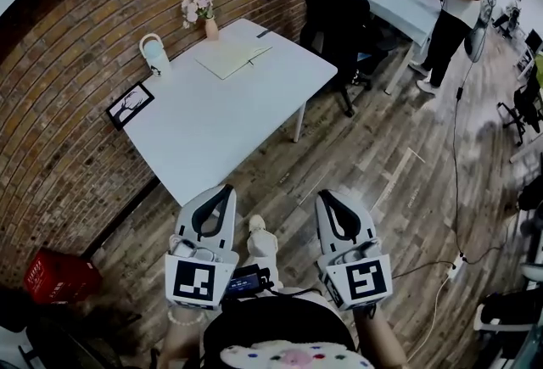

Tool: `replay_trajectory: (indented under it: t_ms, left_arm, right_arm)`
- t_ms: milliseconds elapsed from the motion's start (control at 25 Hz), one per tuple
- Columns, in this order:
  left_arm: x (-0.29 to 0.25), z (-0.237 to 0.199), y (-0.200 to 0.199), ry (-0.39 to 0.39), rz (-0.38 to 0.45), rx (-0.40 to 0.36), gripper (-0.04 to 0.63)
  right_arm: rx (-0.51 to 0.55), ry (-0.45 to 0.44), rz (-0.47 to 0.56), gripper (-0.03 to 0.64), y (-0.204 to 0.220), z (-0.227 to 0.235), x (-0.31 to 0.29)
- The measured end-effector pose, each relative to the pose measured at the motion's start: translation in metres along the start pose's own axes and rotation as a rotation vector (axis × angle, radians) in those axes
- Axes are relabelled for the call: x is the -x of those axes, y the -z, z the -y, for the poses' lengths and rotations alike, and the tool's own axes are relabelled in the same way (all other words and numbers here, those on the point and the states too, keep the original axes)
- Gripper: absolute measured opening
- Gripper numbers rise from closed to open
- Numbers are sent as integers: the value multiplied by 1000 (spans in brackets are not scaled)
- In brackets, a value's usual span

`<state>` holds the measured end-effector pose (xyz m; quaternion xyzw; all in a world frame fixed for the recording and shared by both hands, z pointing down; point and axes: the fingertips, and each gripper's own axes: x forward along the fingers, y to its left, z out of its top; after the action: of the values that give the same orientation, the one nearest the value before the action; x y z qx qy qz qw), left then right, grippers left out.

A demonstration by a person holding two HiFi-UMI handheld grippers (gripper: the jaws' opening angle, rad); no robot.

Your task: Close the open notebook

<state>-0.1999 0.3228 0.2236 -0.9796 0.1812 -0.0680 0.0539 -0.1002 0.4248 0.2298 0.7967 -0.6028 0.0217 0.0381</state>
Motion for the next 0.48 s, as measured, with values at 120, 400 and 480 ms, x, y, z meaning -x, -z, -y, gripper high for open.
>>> replay_trajectory:
  t_ms: [120, 400, 480]
  left_arm:
    - [-24, -14, 2, 6, 6, 6, 17]
    - [-85, -59, 3, 20, 1, 4, 17]
    - [-103, -75, 3, 17, -4, 9, 17]
  right_arm:
    - [14, 0, -23, 41, 6, 8, -22]
    - [35, -5, -73, 41, 9, 28, -93]
    - [45, -10, -100, 41, 12, 34, -115]
